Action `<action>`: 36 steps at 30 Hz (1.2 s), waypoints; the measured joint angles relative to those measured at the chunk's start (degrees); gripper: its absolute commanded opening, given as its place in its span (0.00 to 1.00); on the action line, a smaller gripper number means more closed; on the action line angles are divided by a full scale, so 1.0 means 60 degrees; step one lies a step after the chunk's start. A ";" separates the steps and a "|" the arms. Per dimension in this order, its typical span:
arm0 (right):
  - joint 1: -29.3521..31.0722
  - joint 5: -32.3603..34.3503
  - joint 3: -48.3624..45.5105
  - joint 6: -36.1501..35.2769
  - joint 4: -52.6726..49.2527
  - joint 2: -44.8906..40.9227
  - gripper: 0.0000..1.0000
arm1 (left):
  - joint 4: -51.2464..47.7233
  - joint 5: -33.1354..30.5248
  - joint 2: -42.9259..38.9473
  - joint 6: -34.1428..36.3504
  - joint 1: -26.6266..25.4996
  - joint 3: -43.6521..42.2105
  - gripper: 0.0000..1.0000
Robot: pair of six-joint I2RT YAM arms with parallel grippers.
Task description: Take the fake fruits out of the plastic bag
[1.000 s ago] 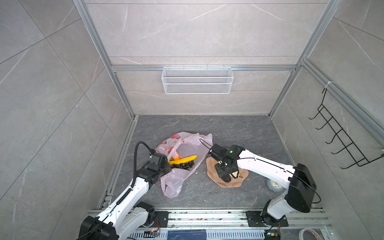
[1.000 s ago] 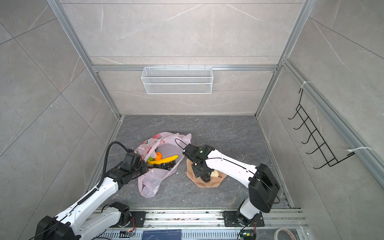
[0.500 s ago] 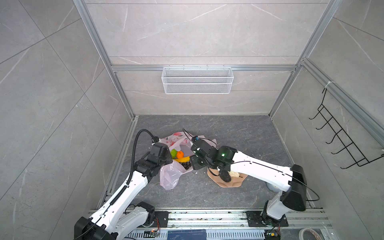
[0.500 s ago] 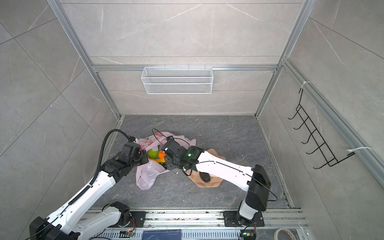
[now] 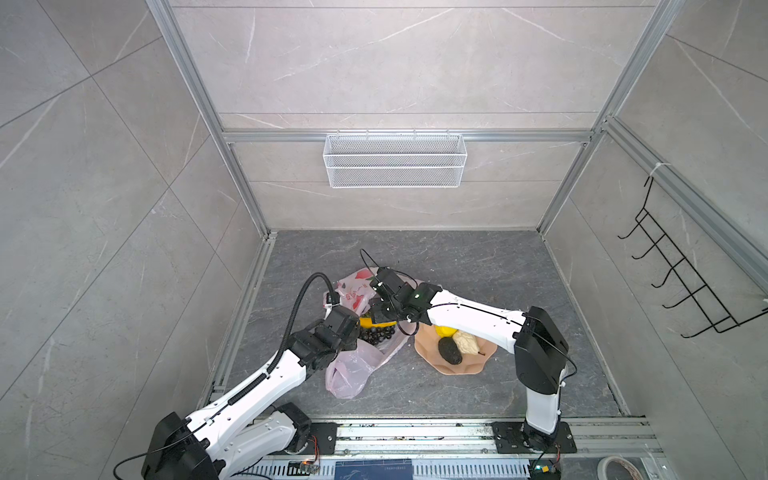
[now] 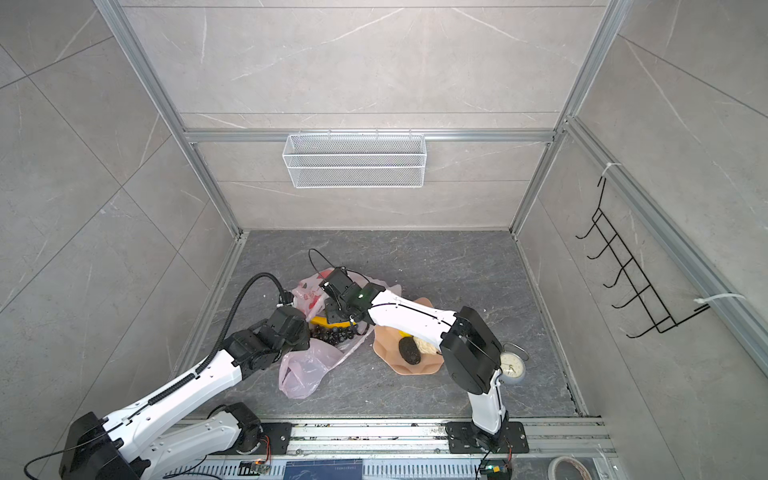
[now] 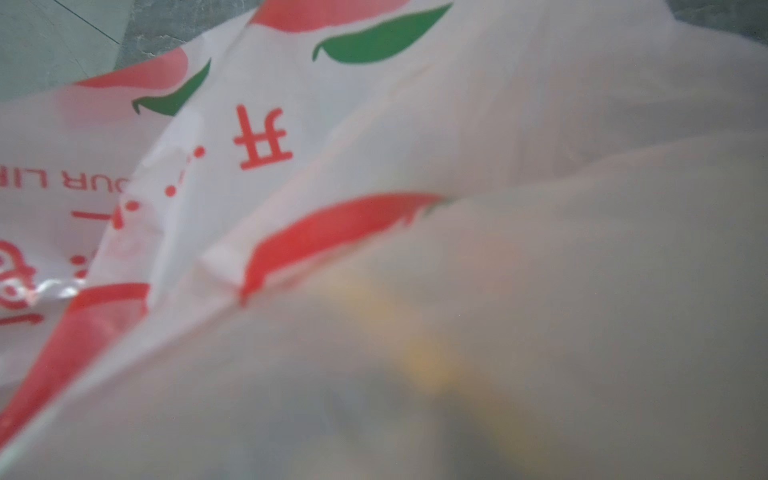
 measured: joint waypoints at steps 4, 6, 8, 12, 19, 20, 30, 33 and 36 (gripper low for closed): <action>-0.0011 0.0007 0.0000 -0.0007 0.0025 0.0408 0.60 | -0.0033 0.0055 0.0000 -0.0353 0.0178 -0.0353 0.04; -0.0018 0.0015 0.0004 -0.0036 0.0022 0.0561 0.62 | 0.0040 0.0087 -0.0022 -0.0437 0.0255 -0.0353 0.05; -0.0018 0.0087 0.0073 -0.0080 0.0018 0.0718 0.64 | 0.0127 0.0157 -0.0051 -0.0470 0.0321 -0.0353 0.05; -0.0149 0.0251 0.0342 -0.0273 -0.0004 0.1027 0.67 | 0.0350 0.0324 -0.0011 -0.0488 0.0423 -0.0350 0.06; -0.0634 0.0262 0.0885 -0.1311 0.0106 0.1588 0.76 | 0.0674 0.0517 0.0168 -0.0492 0.0521 -0.0350 0.06; -0.0674 0.0146 0.0903 -0.1552 0.0189 0.1628 0.78 | 0.0692 0.0525 0.0168 -0.0488 0.0535 -0.0346 0.06; -0.0911 -0.0710 0.1741 -0.3694 0.0302 0.2237 0.87 | 0.0758 0.0572 0.0135 -0.0488 0.0637 -0.0346 0.08; -0.1013 -0.0947 0.2215 -0.4138 0.0164 0.2594 0.91 | 0.0794 0.0572 0.0135 -0.0488 0.0641 -0.0346 0.08; -0.1107 -0.1151 0.2707 -0.4393 -0.0044 0.2969 0.93 | 0.0823 0.0576 0.0113 -0.0488 0.0641 -0.0346 0.08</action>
